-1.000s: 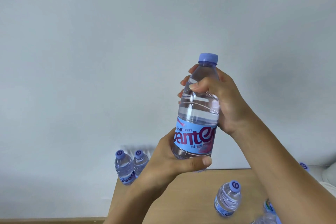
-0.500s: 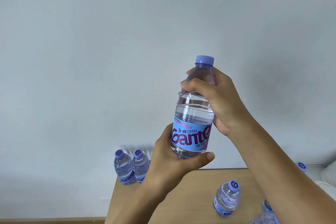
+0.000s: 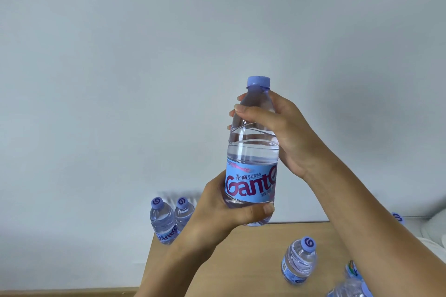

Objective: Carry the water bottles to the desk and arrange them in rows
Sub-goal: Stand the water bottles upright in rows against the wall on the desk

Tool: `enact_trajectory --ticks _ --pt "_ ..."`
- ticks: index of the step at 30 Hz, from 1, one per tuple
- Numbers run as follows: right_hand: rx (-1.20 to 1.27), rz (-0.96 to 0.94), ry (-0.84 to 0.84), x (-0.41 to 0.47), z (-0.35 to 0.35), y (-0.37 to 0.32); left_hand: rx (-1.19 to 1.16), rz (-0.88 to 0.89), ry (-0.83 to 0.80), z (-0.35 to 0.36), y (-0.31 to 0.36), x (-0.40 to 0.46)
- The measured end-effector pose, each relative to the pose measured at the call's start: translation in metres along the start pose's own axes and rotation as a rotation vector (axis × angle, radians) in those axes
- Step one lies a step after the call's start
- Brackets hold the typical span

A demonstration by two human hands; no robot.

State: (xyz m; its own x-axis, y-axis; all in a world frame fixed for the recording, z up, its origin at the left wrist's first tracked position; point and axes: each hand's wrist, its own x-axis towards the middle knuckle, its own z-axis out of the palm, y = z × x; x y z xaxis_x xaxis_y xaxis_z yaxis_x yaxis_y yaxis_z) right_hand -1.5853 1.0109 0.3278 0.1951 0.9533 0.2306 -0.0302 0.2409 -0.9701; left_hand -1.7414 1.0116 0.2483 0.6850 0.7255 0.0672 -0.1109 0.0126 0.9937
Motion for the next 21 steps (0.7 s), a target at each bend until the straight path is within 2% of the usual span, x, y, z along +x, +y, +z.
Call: enact_trajectory --ticks 6,14,21 --pt "0.010 0.084 0.001 0.001 0.001 0.009 -0.016 -0.018 0.002 -0.002 -0.007 -0.001" --pt "-0.017 0.023 0.023 0.003 0.001 0.021 -0.009 -0.023 0.011 -0.009 -0.017 0.002" --pt "-0.041 0.055 -0.009 0.004 0.001 0.039 0.045 -0.083 0.028 -0.022 -0.037 0.001"
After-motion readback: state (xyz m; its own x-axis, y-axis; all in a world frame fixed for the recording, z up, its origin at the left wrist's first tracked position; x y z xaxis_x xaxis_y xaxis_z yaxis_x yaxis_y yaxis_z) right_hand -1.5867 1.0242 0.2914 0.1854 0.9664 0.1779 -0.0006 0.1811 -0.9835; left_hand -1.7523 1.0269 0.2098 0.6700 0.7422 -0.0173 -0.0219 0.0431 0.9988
